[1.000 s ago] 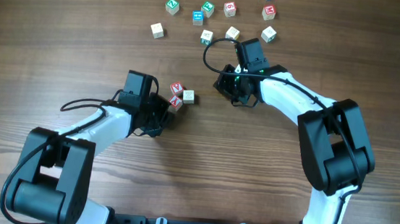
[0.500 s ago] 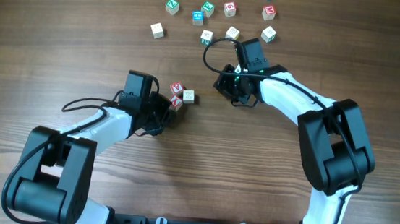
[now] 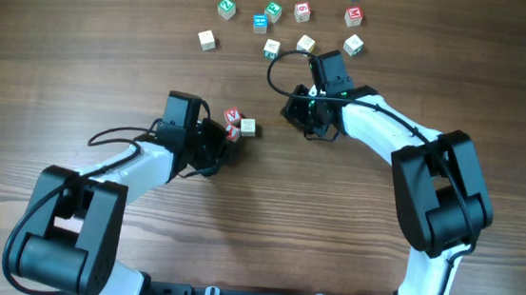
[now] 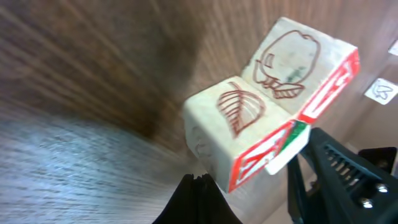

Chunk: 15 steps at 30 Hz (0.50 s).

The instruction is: Form a circle

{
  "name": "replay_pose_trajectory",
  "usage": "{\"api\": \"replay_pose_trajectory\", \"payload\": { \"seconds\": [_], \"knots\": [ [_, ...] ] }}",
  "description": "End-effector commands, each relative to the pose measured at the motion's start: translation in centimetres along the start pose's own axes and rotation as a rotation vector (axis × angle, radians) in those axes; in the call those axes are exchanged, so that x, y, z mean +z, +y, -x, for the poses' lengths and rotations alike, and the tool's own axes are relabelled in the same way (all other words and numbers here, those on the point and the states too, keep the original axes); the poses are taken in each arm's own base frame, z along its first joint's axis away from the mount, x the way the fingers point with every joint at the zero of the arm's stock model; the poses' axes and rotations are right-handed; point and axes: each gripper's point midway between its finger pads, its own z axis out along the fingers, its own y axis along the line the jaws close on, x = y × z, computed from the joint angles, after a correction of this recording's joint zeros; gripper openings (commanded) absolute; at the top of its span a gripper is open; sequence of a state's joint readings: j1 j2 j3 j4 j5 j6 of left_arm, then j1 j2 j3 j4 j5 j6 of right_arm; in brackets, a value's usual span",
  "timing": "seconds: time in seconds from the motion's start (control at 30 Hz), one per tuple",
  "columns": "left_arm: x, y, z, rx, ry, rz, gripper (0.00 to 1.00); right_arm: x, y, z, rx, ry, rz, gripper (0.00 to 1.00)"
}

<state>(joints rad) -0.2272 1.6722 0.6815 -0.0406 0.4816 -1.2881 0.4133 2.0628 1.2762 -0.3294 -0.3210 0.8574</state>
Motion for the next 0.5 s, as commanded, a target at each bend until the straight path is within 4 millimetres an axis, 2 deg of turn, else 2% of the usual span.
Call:
{"api": "replay_pose_trajectory", "payload": {
  "seconds": [0.0, 0.17, 0.27, 0.4, 0.47],
  "knots": [
    [0.4, 0.8, 0.1, -0.017, 0.001, 0.020, 0.04, 0.8, -2.8, -0.2, 0.008, -0.004, -0.090, 0.30],
    [0.4, 1.1, -0.2, -0.023, 0.018, 0.028, 0.04, 0.8, -2.9, -0.2, 0.008, -0.004, -0.090, 0.31],
    [0.3, 2.6, -1.0, -0.042, 0.055, 0.087, 0.04, 0.8, -2.9, -0.2, 0.008, -0.004, -0.090, 0.31],
    [-0.1, 4.9, -1.9, 0.027, 0.098, 0.174, 0.04, 0.8, -2.9, -0.2, 0.007, -0.004, -0.090, 0.31],
    [-0.2, 5.4, -2.1, 0.081, 0.110, 0.192, 0.04, 0.8, -2.9, -0.2, 0.007, -0.004, -0.091, 0.31]
  ]
}}
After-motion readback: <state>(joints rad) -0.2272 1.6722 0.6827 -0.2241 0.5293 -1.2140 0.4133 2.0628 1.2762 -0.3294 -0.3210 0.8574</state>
